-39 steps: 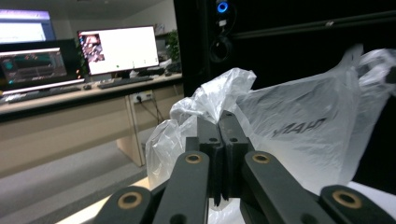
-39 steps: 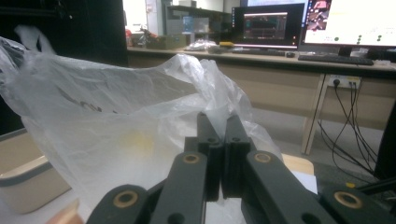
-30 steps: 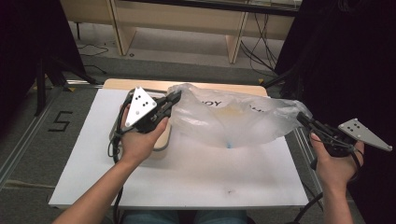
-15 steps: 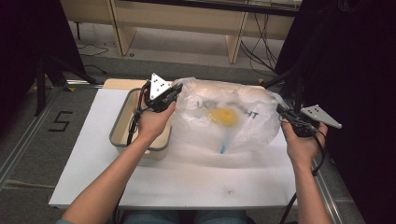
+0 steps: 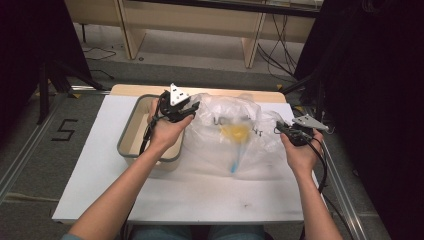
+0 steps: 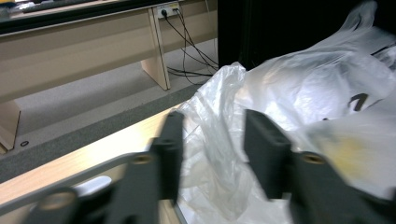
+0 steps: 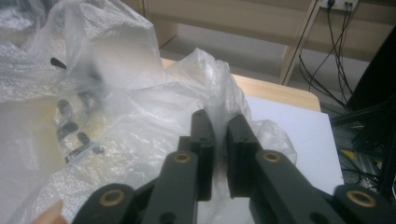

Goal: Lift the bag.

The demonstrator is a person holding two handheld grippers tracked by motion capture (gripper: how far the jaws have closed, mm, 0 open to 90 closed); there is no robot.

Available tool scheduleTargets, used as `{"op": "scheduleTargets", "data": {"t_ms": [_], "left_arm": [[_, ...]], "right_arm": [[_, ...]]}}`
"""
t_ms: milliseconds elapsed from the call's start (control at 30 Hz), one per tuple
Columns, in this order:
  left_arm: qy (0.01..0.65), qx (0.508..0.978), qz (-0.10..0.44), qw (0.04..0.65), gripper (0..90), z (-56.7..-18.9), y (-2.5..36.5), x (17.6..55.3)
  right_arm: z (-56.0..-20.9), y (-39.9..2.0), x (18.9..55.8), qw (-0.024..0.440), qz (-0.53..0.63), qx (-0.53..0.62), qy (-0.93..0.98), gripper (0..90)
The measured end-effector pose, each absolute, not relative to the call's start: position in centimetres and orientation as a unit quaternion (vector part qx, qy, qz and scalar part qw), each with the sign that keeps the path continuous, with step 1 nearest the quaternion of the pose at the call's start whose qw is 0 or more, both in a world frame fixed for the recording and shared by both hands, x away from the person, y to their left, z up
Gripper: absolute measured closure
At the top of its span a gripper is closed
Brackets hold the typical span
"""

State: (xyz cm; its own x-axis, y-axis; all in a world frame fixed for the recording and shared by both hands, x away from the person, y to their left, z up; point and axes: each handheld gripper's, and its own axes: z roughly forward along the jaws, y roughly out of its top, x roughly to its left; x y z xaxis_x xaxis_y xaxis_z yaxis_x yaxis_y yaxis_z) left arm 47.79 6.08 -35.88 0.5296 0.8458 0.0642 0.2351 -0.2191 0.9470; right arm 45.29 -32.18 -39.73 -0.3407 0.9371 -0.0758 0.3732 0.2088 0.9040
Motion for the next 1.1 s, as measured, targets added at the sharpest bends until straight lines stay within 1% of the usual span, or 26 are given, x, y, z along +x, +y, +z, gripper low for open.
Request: {"op": "scheduleTargets", "data": {"t_ms": [67, 100, 133, 233, 333, 400, 500, 667, 933, 1100], "left_arm": [[0.375, 0.717, 0.313, 0.497, 46.7, -35.6, 6.0, 47.3], [0.376, 0.716, 0.316, 0.497, 42.1, -35.5, 6.0, 47.1], [0.376, 0.713, 0.32, 0.497, 39.2, -35.3, 6.1, 46.9], [0.381, 0.706, 0.316, 0.507, 34.0, -34.8, 6.3, 46.2], [0.385, 0.704, 0.302, 0.514, 31.1, -34.4, 6.6, 45.7], [0.384, 0.709, 0.292, 0.514, 29.8, -34.3, 6.8, 45.4], [0.382, 0.71, 0.282, 0.52, 28.4, -34.1, 7.0, 45.0], [0.376, 0.709, 0.274, 0.53, 25.3, -33.7, 7.4, 44.1], [0.364, 0.718, 0.27, 0.529, 21.8, -33.9, 8.5, 42.7], [0.364, 0.716, 0.271, 0.531, 21.6, -34.1, 9.4, 42.2]], "right_arm": [[-39.4, -32.3, 45.2, 0.34, 0.425, 0.468, 0.696, 76.5], [-39.2, -32.5, 45.1, 0.339, 0.427, 0.473, 0.692, 71.8], [-39.1, -32.6, 45.1, 0.337, 0.43, 0.473, 0.691, 68.3], [-38.7, -33.0, 44.8, 0.342, 0.438, 0.476, 0.682, 54.0], [-38.2, -33.5, 44.3, 0.349, 0.453, 0.476, 0.668, 41.5], [-37.8, -33.9, 44.0, 0.349, 0.464, 0.474, 0.662, 36.6], [-37.4, -34.3, 43.6, 0.353, 0.462, 0.468, 0.666, 33.0], [-36.7, -34.9, 42.8, 0.355, 0.476, 0.458, 0.661, 31.7], [-35.8, -34.7, 41.2, 0.334, 0.491, 0.422, 0.685, 29.0], [-35.1, -35.2, 40.0, 0.328, 0.506, 0.413, 0.683, 27.5]]}}
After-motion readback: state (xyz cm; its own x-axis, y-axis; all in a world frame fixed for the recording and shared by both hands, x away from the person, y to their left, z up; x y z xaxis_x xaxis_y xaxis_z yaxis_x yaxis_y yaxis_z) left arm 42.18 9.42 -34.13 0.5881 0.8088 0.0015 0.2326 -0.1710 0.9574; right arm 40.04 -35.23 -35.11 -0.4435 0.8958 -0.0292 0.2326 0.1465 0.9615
